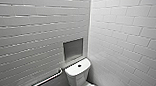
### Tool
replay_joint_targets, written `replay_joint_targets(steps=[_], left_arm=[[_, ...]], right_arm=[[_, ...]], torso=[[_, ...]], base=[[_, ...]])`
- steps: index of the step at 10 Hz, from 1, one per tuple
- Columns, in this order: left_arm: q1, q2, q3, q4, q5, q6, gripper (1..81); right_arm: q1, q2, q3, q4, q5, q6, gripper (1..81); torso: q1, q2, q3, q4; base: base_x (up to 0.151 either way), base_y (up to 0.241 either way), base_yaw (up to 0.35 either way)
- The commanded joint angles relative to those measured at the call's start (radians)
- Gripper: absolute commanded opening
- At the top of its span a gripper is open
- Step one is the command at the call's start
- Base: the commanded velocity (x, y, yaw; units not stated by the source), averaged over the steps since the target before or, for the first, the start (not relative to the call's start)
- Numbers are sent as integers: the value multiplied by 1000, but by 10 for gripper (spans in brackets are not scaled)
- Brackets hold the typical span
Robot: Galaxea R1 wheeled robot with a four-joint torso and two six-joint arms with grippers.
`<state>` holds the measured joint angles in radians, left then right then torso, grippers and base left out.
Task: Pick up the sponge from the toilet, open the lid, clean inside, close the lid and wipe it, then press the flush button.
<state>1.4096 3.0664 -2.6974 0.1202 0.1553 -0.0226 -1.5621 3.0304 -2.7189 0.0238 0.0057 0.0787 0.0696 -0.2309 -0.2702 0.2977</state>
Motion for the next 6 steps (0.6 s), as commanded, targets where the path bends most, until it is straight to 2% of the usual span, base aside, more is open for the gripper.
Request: replay_joint_targets(steps=[1,6], left_arm=[[-51,-1,5,-10,56,3,811],[-51,-3,5,-10,56,3,811]], right_arm=[[32,4,1,-12,-69,-2,10],[33,4,1,-12,-69,-2,10]], torso=[[0,0,0,0],[0,0,0,0]], base=[[0,0,0],[0,0,0]])
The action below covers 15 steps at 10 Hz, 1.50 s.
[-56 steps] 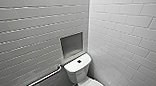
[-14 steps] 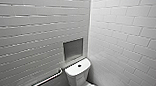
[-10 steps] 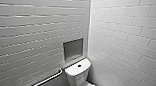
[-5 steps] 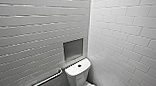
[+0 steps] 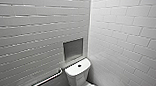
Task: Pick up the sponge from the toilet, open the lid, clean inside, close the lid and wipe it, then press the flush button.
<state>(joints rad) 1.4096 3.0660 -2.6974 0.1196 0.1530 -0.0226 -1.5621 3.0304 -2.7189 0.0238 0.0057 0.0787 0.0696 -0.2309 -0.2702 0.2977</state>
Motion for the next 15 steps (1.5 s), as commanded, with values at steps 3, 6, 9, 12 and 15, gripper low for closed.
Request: replay_joint_targets(steps=[3,6,9,12,15], left_arm=[[-51,-2,7,-9,59,3,811],[-51,7,7,-9,59,3,811],[-51,7,5,-9,59,3,811],[-51,7,4,-5,59,4,811],[-51,7,4,-8,59,4,811]], right_arm=[[33,3,1,-12,-69,-2,10],[36,6,-7,-10,-69,-2,10],[36,6,-7,-10,-67,-2,10],[35,6,-7,-10,-69,-2,10],[35,6,-7,-10,-69,-2,10]], torso=[[0,0,0,0],[-1,0,0,0],[-1,0,0,0],[-2,0,0,0],[-4,-1,1,0]], base=[[85,0,0],[0,0,0],[0,0,0],[0,0,0],[43,0,0]])
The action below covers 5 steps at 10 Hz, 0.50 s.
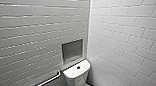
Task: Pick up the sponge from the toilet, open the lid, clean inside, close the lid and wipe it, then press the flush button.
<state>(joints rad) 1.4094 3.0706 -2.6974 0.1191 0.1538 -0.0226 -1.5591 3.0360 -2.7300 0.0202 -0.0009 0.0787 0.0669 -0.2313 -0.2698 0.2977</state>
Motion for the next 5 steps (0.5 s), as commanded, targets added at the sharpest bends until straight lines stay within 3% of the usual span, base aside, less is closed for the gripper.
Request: replay_joint_targets(steps=[1,3,5], left_arm=[[-51,2,4,-7,58,4,811],[-51,2,4,-7,58,4,811],[-51,2,7,-7,58,4,811]], right_arm=[[32,0,4,-6,-62,-2,10],[32,0,4,-6,-62,-2,10],[30,0,4,-6,-62,-2,10]], torso=[[0,0,0,0],[0,0,0,0],[-3,-1,0,0]], base=[[0,0,0],[0,0,0],[96,0,0]])
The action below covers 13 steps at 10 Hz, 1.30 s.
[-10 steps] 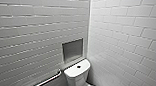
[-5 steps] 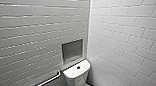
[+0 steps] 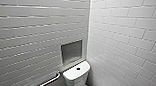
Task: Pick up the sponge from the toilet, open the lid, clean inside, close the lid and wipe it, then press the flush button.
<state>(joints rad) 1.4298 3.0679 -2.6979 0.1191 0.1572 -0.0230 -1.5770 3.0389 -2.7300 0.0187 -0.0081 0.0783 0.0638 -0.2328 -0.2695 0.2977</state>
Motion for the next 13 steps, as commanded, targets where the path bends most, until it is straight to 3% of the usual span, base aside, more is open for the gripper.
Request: replay_joint_targets(steps=[1,6,13], left_arm=[[-71,5,7,-7,54,5,811],[-71,5,7,-7,54,5,811],[-71,3,1,-19,58,-2,811]], right_arm=[[48,-4,4,-5,-55,-2,10],[50,-4,4,-5,-55,-2,10],[38,-10,10,-10,-55,-6,10]], torso=[[0,0,0,0],[1,1,0,0],[2,1,0,0]], base=[[106,0,0],[105,0,0],[0,0,0]])
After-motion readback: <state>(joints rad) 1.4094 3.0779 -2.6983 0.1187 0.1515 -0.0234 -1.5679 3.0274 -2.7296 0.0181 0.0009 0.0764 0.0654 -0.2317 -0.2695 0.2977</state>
